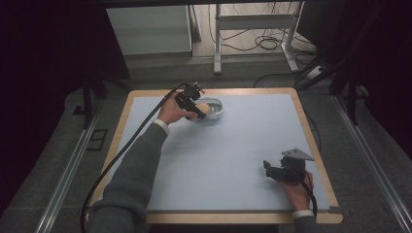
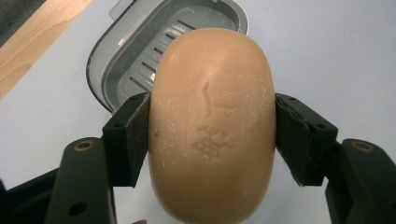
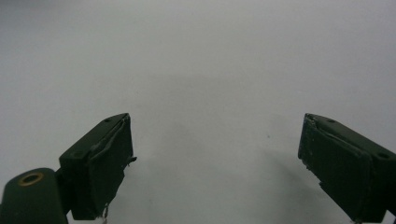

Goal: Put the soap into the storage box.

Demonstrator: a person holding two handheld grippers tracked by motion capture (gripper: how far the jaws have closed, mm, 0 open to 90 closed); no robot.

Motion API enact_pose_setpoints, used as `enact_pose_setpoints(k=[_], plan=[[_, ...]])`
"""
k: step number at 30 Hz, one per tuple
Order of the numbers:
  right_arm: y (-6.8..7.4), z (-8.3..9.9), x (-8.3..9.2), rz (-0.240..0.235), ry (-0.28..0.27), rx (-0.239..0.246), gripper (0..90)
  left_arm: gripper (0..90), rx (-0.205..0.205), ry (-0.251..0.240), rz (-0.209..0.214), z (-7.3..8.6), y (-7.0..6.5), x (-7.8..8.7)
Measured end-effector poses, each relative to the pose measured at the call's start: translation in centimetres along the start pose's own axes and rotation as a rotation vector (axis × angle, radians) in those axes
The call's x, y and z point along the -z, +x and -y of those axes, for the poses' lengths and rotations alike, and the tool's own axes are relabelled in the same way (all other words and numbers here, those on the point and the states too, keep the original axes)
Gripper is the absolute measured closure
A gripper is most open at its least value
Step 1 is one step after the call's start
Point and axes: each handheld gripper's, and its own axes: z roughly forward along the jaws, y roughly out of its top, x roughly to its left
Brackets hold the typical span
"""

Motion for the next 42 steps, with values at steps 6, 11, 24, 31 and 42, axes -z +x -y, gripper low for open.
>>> enact_pose_setpoints(k=[6,11,24,31,42], plan=[[0.0,0.0,0.0,0.001,-0.001,-0.003,10.1,32.8,-0.007,0.011,0.003,-0.6,0.2,-0.6],[0.0,0.0,0.0,-0.002,0.0,-0.008,10.1,32.9,-0.012,0.011,0.003,-1.1,0.3,-1.0],[-0.1,0.0,0.0,-0.002,-0.001,-0.011,10.1,32.8,-0.036,0.022,0.005,-2.2,0.8,-1.8],[-0.1,0.0,0.0,-0.002,-0.001,-0.016,10.1,32.8,-0.056,0.035,0.006,-3.0,1.2,-2.4],[-0.1,0.0,0.1,0.0,0.0,-0.014,10.1,32.9,-0.048,0.032,0.007,-3.6,1.7,-2.7]])
